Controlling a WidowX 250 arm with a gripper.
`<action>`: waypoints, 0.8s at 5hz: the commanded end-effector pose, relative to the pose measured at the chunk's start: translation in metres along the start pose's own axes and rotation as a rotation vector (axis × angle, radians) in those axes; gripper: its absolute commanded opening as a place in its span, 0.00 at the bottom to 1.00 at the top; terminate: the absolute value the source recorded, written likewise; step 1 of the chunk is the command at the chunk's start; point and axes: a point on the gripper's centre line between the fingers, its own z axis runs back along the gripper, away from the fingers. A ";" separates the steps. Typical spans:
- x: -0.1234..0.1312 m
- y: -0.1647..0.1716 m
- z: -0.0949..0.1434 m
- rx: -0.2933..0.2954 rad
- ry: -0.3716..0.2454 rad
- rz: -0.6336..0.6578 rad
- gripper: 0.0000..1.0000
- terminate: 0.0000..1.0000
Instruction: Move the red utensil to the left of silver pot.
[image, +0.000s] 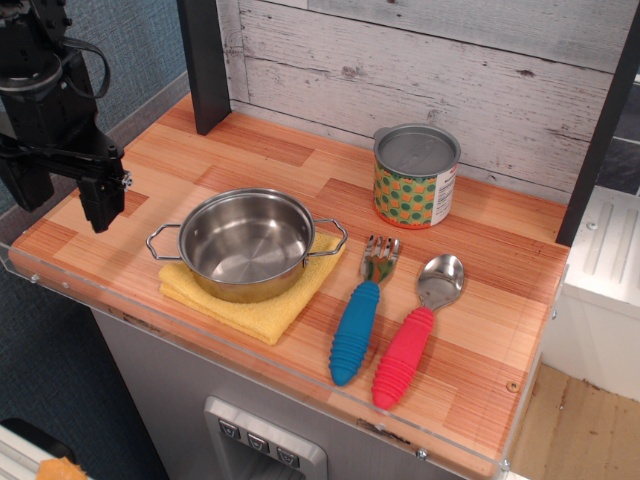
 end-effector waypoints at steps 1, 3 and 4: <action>0.000 0.000 0.000 0.000 0.000 0.000 1.00 0.00; 0.009 -0.018 0.010 0.006 -0.058 -0.028 1.00 0.00; 0.018 -0.036 0.016 -0.006 -0.088 -0.086 1.00 0.00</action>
